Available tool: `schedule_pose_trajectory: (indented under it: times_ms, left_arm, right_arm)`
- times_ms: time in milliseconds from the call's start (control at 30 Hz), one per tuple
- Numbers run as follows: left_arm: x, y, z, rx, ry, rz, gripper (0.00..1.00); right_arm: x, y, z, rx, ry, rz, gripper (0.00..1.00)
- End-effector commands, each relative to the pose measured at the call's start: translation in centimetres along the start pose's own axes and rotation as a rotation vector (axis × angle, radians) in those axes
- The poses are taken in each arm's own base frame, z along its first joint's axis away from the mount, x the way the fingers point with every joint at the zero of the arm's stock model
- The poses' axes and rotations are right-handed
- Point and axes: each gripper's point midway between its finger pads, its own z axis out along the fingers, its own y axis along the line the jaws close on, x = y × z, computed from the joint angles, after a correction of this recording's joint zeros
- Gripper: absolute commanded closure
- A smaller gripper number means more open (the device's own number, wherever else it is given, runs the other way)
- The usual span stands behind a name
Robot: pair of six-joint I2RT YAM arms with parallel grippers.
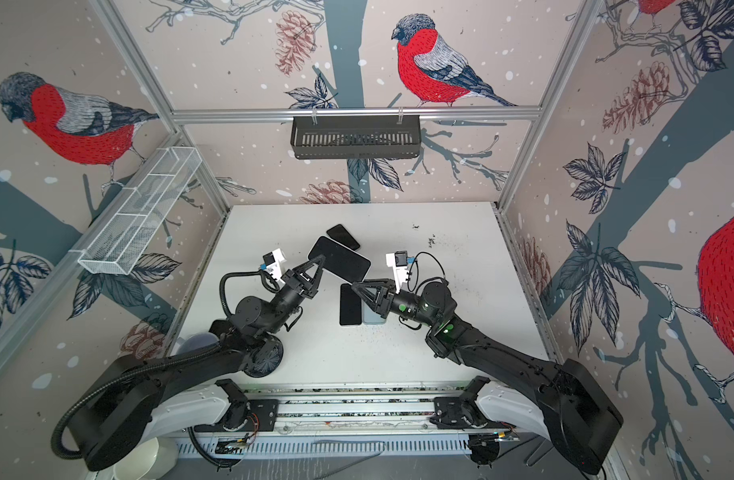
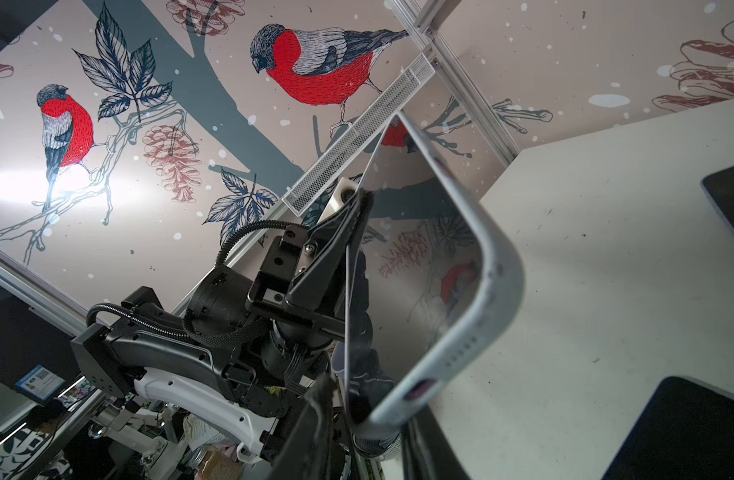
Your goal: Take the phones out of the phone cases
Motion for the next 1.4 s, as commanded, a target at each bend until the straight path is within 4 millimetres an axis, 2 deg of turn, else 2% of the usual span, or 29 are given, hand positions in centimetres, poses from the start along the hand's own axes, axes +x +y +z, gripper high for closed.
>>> schedule_pose_trajectory:
  times_ms: [0, 100, 200, 333, 433, 500, 533, 567, 600, 733, 900, 1000, 1133, 1267, 1367]
  left_arm:
    - [-0.3, -2.8, -0.2, 0.12, -0.013, -0.002, 1.0]
    - [-0.2, -2.7, -0.1, 0.118, -0.007, -0.002, 1.0]
    - [-0.1, -2.5, 0.1, 0.102, 0.003, -0.011, 1.0]
    - [0.1, -1.8, 0.6, 0.036, 0.023, -0.017, 1.0]
    - [0.3, -1.3, 1.2, -0.021, 0.065, -0.011, 1.0]
    - [0.0, -1.1, 1.1, -0.032, 0.077, -0.014, 1.0]
    - [-0.2, -0.9, 1.1, -0.041, 0.083, -0.012, 1.0]
    - [-0.4, -0.5, 1.0, -0.058, 0.091, -0.007, 1.0]
    - [-0.6, -0.3, 1.0, -0.07, 0.101, 0.0, 1.0]
    - [-2.0, 0.1, 0.4, -0.108, 0.134, 0.051, 1.0]
    - [-3.0, 0.7, -0.1, -0.153, 0.23, 0.144, 1.0]
    - [-2.6, 0.8, 0.0, -0.161, 0.324, 0.197, 1.0]
    - [-3.1, 0.8, -0.6, -0.139, 0.295, 0.21, 1.0]
    - [-2.8, 0.4, -0.7, -0.091, 0.291, 0.167, 1.0]
    - [-2.9, 0.2, -0.9, -0.065, 0.273, 0.145, 1.0]
  right_arm:
    - [-0.6, 0.9, 0.1, -0.039, -0.01, -0.029, 0.84]
    - [-0.2, 0.6, 0.1, -0.037, 0.007, -0.039, 0.98]
    - [1.2, 0.2, 0.1, -0.04, 0.062, -0.11, 0.99]
    - [4.3, -4.0, 0.0, 0.15, 0.223, -0.341, 1.0]
    - [4.8, -8.2, -0.5, 0.433, 0.313, -0.606, 1.0]
    - [3.7, -10.2, -1.3, 0.606, 0.308, -0.707, 0.9]
    - [3.2, -10.5, -1.5, 0.64, 0.304, -0.722, 0.85]
    - [2.5, -10.7, -1.9, 0.679, 0.284, -0.731, 0.71]
    - [1.9, -10.9, -2.3, 0.71, 0.258, -0.733, 0.62]
    - [0.6, -9.3, -4.0, 0.664, 0.136, -0.721, 0.41]
    - [-0.2, -5.9, -5.2, 0.5, 0.029, -0.771, 0.29]
    - [-0.8, -4.1, -5.5, 0.417, -0.003, -0.797, 0.26]
    - [-0.7, -2.6, -5.0, 0.329, -0.004, -0.762, 0.27]
    - [0.6, -0.9, -4.0, 0.188, -0.034, -0.67, 0.26]
    - [0.7, -0.7, -3.1, 0.146, -0.066, -0.541, 0.26]
